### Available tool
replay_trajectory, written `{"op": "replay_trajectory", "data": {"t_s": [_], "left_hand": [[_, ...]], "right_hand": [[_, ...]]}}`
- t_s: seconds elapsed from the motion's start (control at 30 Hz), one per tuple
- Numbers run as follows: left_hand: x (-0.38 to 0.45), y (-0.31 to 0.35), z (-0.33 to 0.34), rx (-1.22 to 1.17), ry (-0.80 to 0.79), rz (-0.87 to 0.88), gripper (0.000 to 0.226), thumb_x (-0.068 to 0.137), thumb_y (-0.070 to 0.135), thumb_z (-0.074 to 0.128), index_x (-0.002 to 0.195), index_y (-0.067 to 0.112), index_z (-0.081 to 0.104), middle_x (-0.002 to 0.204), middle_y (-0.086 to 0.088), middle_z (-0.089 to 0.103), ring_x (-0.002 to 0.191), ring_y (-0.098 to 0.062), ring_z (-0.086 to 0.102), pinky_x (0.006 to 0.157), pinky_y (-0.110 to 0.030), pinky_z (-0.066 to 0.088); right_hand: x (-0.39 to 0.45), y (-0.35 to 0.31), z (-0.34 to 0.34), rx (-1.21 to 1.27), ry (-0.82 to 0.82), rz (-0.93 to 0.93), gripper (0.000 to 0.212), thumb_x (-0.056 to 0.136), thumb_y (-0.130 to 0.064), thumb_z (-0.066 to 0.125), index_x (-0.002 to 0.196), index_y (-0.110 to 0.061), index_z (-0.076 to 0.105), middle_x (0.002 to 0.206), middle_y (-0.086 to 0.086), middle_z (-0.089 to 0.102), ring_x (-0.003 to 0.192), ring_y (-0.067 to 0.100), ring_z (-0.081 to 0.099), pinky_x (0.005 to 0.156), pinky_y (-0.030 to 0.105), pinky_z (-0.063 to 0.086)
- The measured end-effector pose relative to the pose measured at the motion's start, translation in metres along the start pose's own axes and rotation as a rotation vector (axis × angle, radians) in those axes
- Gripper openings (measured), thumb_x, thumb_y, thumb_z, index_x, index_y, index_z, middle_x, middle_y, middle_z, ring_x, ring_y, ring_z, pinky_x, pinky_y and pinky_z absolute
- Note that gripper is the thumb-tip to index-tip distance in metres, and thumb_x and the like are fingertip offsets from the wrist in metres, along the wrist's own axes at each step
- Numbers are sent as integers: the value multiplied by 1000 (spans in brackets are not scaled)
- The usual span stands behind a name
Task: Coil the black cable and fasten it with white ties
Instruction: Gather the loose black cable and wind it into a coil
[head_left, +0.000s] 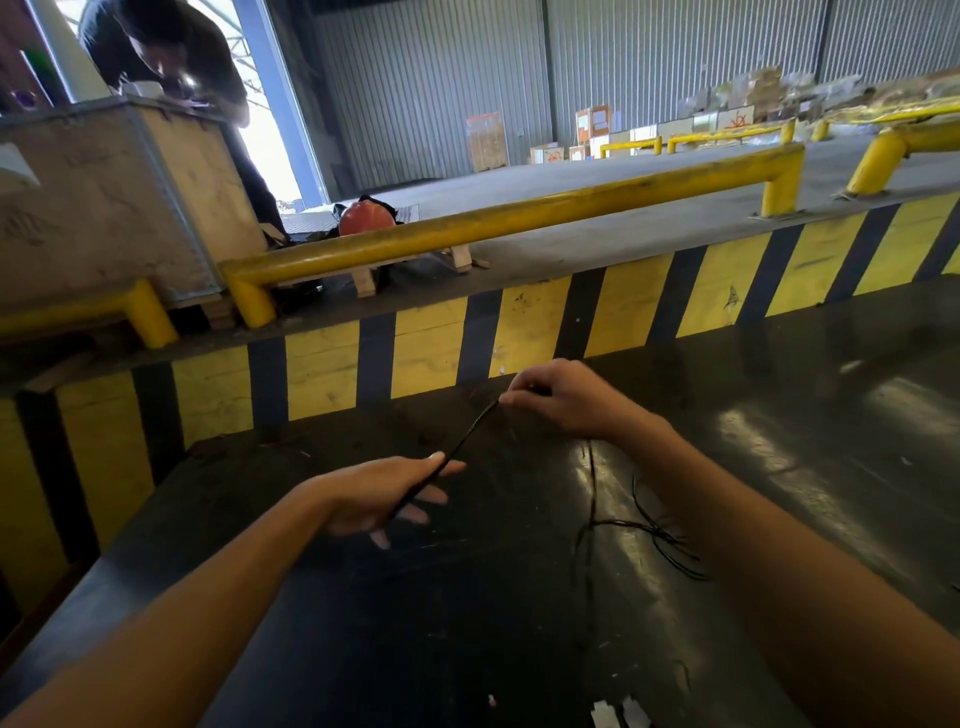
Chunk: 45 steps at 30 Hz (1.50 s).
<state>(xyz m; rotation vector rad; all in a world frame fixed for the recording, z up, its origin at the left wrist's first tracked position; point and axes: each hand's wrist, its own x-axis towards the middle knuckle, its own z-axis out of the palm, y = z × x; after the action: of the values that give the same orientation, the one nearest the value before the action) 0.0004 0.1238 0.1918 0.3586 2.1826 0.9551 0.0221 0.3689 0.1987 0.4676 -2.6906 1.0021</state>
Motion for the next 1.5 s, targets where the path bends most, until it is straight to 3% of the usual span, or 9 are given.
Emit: {"op": "replay_trajectory", "data": {"t_s": [0.17,0.3,0.43,0.6,0.83,1.07,1.3,1.4,1.5], "left_hand": [[-16,26,10,-735,-316,278,50,93,54,20,124,39,56,125,-13,64,107,-34,65,73,-54,57],[-15,60,1,-941,48,592,46,97,50,20,134,38,43,130,-6,59,114,-28,61,86,-61,51],[-3,43,-18,-392,384,524,45,98,45,20,141,39,31,153,-7,32,141,-28,28,107,-63,21],[9,2,-16,378,294,217,44,99,41,24,140,32,37,135,-5,51,120,-18,50,102,-34,32],[-8,22,15,-407,-437,113,41,93,53,25,126,44,49,134,-8,56,119,-31,58,83,-53,55],[-1,78,11,-999,-57,616,50,97,49,20,144,36,29,147,-11,41,130,-33,45,96,-62,41],[17,50,-10,319,407,413,46,100,42,20,141,29,36,132,-5,50,115,-16,47,93,-33,35],[12,52,-3,258,264,172,48,96,51,26,127,24,50,105,-4,57,88,-15,54,75,-31,44],[0,62,6,-27,-103,118,43,96,51,24,135,39,39,124,-4,54,115,-26,56,82,-42,53]], "right_hand": [[-1,5,31,130,190,142,25,96,-33,42,95,-17,60,84,2,62,75,17,61,61,29,49],[-29,-23,110,151,-203,131,28,98,-29,36,97,-9,56,96,16,63,89,32,61,82,49,50],[-36,-39,100,78,-490,18,27,98,-30,35,100,-14,58,95,9,59,84,15,54,77,31,47],[-9,-10,15,-36,-239,45,16,93,-34,48,85,-26,59,79,-5,58,72,8,57,66,22,43],[1,8,0,-103,165,44,20,88,-36,56,89,-17,62,72,-10,55,66,6,55,60,17,40],[-45,-13,99,317,42,111,32,98,-29,36,88,-10,60,70,-5,54,58,2,50,55,19,42],[-30,-24,14,5,-75,-41,21,94,-32,47,80,-20,59,70,-8,54,63,4,53,60,17,40],[-6,-15,-40,-151,113,-63,25,85,-39,59,73,-18,60,68,0,60,62,14,58,60,25,47],[11,-4,-54,-126,289,-25,35,79,-44,64,69,-11,61,64,4,59,59,19,56,57,29,44]]}}
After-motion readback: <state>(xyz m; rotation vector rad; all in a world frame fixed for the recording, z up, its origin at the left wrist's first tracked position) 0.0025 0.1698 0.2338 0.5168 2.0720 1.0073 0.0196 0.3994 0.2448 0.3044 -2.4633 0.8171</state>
